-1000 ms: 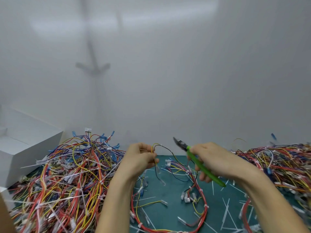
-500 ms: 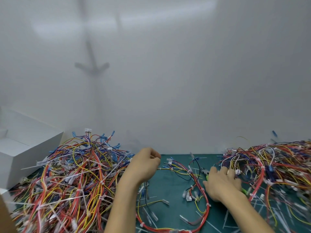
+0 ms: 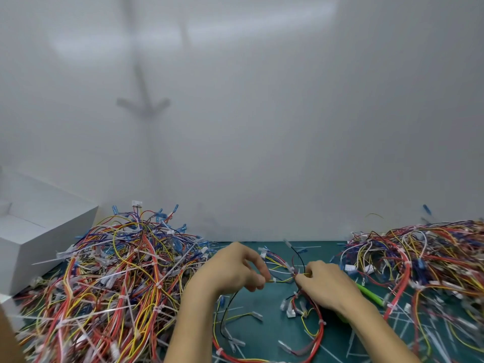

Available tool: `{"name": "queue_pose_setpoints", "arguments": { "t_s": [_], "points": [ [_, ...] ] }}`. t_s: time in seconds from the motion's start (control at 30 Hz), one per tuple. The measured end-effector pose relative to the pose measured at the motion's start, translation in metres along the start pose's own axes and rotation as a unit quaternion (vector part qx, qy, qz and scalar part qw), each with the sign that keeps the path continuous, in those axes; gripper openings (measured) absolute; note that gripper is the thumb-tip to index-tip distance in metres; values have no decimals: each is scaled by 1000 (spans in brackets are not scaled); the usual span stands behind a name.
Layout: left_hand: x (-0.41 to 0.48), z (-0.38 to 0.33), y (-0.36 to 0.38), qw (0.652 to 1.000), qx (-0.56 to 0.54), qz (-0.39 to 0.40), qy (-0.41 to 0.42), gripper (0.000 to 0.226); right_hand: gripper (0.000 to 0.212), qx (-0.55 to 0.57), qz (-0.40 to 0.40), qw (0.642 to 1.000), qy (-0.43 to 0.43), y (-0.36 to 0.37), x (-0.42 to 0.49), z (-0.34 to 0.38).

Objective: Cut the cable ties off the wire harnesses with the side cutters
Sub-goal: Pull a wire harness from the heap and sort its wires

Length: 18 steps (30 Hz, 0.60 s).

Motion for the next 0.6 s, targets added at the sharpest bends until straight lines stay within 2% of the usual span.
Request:
{"name": "queue_pose_setpoints", "arguments": {
  "t_s": [0.17, 0.3, 0.4, 0.47, 0.53, 0.6],
  "points": [
    [0, 0, 6, 998, 13, 62, 2, 19, 38, -1, 39, 999, 15, -1, -2, 4],
    [2, 5, 4, 998, 28, 48, -7, 21, 22, 26, 14, 999, 20, -10, -3, 9],
    [2, 8, 1, 999, 36, 9, -22, 10, 25, 67, -33, 997, 7, -25, -6, 18],
    [2, 4, 1, 999, 33, -32, -20, 3, 20, 123, -72, 990, -12, -44, -9, 24],
    [2, -3, -2, 996, 4, -91, -4, 17, 12, 211, -114, 970, -32, -68, -16, 30],
    [-2, -14, -7, 990, -89, -107, 38, 34, 10, 270, -187, 942, -63, -94, -25, 36]
  ]
}}
Point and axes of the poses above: each hand's wrist, its own x-axis towards the middle knuckle, its own y-axis out of the palm, z = x × y, the point moved 3 cm from there along x, towards the middle knuckle, and after that the axes turned 8 degrees about -y, right-handed, at the moved point
